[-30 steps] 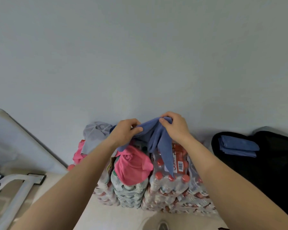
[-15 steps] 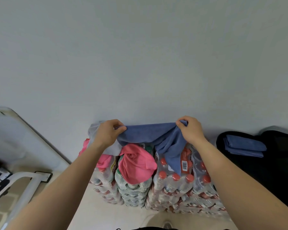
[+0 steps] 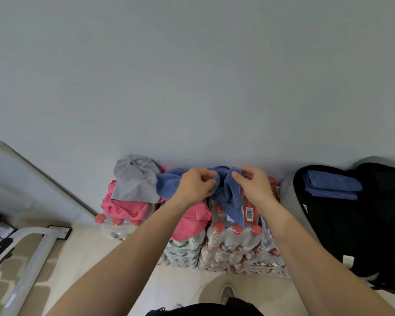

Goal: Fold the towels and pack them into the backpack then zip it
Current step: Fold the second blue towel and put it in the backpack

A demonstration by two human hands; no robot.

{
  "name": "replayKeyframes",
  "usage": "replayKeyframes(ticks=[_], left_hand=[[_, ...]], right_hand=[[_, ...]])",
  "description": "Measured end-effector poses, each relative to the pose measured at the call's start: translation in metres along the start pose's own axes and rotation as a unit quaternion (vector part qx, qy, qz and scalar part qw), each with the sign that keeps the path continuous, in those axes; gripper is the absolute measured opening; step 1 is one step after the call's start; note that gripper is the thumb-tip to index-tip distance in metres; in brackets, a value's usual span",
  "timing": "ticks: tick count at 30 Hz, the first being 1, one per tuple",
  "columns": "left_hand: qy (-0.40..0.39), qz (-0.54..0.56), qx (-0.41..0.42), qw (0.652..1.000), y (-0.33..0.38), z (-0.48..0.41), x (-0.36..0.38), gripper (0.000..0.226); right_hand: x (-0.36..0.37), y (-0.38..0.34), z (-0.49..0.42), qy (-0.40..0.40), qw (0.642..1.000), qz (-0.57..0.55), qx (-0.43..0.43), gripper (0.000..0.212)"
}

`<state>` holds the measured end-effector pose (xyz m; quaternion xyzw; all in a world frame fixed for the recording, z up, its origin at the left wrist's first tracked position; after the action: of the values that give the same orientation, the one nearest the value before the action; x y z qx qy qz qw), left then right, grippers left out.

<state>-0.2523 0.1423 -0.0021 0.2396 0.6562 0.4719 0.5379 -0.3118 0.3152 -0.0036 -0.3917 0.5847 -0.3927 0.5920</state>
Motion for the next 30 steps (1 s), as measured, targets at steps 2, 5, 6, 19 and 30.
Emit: replayKeyframes(ticks=[2,5,6,19,30], left_hand=[[0.021,0.024,-0.017,0.999,0.001,0.002,0.003,0.014],[0.052,0.078,-0.04,0.995,0.008,0.004,0.004,0.01],[0.052,0.095,-0.04,0.993,0.009,0.005,0.006,0.011],[0.003,0.066,-0.02,0.998,0.009,0.003,0.011,0.019],[0.03,0.108,-0.01,0.994,0.025,0.0,0.007,0.004]], right_hand=[[-0.003,0.003,0.004,0.004,1.0,0.004,-0.011,0.017],[-0.004,0.007,0.01,0.002,1.0,0.002,-0.022,0.014],[-0.004,0.006,0.013,0.001,1.0,-0.002,-0.019,0.012],[0.001,0.002,0.024,-0.016,0.997,-0.075,-0.008,0.014],[0.002,-0.01,0.023,-0.041,0.994,-0.098,0.001,0.017]])
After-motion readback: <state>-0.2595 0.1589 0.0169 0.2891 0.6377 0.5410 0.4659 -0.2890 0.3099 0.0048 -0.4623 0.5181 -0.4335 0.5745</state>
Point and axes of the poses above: each hand's wrist, its own z-axis away from the middle knuckle, its own x-axis out of the palm, y = z × x, the point moved 9 cm from there along -z, towards the middle knuckle, and after that the axes turned 15 degrees about y, right-handed, at the moved point
